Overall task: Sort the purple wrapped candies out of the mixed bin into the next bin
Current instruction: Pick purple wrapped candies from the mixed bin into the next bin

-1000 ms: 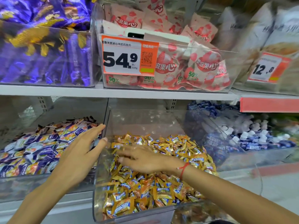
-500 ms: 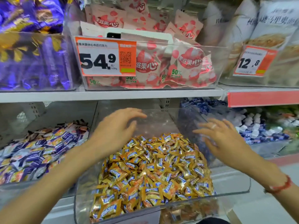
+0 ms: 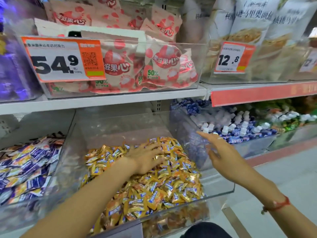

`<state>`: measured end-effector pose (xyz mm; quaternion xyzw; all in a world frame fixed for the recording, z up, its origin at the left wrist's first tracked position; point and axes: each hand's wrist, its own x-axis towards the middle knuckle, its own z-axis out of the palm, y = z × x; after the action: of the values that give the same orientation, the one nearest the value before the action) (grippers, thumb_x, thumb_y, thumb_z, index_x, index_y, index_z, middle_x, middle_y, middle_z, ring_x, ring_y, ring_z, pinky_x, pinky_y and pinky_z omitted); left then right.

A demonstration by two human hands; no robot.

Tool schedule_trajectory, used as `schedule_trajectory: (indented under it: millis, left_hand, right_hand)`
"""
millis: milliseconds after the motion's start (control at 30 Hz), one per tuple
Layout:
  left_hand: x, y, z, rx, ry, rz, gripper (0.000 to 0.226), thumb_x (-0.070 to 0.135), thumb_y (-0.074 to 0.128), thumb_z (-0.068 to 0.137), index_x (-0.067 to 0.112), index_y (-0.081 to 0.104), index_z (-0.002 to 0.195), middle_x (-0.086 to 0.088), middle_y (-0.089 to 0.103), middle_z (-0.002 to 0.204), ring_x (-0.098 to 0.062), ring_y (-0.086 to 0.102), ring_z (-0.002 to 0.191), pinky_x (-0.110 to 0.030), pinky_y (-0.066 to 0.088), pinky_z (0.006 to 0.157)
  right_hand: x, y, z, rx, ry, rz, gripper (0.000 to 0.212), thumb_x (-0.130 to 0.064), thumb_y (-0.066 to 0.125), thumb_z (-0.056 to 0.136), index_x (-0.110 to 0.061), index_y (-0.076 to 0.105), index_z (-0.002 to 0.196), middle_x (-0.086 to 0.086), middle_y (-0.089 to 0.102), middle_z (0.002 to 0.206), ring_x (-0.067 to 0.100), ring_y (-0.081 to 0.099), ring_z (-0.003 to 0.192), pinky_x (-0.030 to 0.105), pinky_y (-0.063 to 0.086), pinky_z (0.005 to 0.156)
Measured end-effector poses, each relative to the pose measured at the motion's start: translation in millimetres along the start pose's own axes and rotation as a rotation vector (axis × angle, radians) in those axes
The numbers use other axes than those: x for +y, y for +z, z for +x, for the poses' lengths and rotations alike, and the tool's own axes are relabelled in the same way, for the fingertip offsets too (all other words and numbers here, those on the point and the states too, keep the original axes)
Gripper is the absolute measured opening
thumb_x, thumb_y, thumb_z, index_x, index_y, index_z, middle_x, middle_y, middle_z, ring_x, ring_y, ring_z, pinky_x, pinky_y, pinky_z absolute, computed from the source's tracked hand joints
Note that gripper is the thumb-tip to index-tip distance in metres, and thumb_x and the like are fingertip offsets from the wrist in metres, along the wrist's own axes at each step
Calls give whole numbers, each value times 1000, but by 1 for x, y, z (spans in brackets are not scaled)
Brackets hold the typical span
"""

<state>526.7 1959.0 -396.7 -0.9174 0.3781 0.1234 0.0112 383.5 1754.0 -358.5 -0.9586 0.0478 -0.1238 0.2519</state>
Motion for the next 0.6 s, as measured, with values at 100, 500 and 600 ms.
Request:
schedule_trajectory:
  millis: [100,500,600]
  left_hand:
    - [-21,0,-17,-64,-84,39,51,58,18,100,45,17,149,16,-2,161,-22,9,148,-57,12,116]
    - [-49,-24,-73,-264,-300,103,49,48,21,103,39,19,151,-1,20,160,-26,23,145,-46,24,115]
    - [-42,-31,-77,-234,-404,238,42,35,31,102,35,37,144,3,39,151,-25,39,136,-43,31,108]
  right_hand:
    - [-1,-1,1,-30,18,-70,56,-3,39,99,-33,33,147,-2,38,147,21,47,125,37,43,93]
    - [-48,-3,12,112,-222,-198,40,-5,53,92,-21,59,128,0,54,134,19,41,130,33,38,102]
    - [-58,10,39,-124,-112,-140,42,-9,46,96,-22,51,136,3,52,137,21,49,123,36,45,98]
